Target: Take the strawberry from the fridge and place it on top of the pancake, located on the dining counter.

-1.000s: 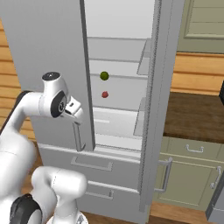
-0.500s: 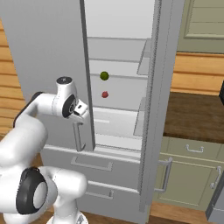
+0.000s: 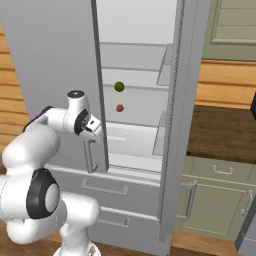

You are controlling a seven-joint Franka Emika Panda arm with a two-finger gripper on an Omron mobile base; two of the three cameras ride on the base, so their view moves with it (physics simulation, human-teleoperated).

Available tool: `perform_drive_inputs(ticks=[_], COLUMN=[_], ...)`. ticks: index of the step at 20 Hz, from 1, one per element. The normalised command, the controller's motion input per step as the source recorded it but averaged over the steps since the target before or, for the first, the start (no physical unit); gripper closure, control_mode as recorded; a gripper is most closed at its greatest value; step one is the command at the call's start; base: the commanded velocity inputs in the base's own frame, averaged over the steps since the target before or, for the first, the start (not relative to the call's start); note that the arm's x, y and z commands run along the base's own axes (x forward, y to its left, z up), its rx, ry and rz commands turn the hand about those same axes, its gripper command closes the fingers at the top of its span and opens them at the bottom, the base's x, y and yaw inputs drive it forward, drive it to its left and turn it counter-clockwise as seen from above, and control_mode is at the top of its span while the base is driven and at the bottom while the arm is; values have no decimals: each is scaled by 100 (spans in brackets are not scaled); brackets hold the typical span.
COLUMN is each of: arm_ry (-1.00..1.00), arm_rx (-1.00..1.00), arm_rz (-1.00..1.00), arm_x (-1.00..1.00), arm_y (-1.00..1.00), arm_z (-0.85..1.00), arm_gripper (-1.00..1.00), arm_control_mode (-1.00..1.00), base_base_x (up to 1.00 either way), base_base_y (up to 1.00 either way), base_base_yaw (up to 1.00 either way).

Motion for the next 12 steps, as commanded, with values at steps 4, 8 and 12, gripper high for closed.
perform_drive_inputs(ticks=[4, 8, 12], arm_ry=[0, 0, 0], arm_rx=[0, 0, 0], arm_rz=[0, 0, 0], arm_x=[29, 24, 21], arm_y=[2, 0, 0], arm_z=[-31, -24, -19], arm_gripper=[-100, -100, -100], arm_control_mode=[-100, -100, -100], base_base_x=[0, 0, 0], base_base_y=[0, 0, 0], base_base_yaw=[0, 0, 0])
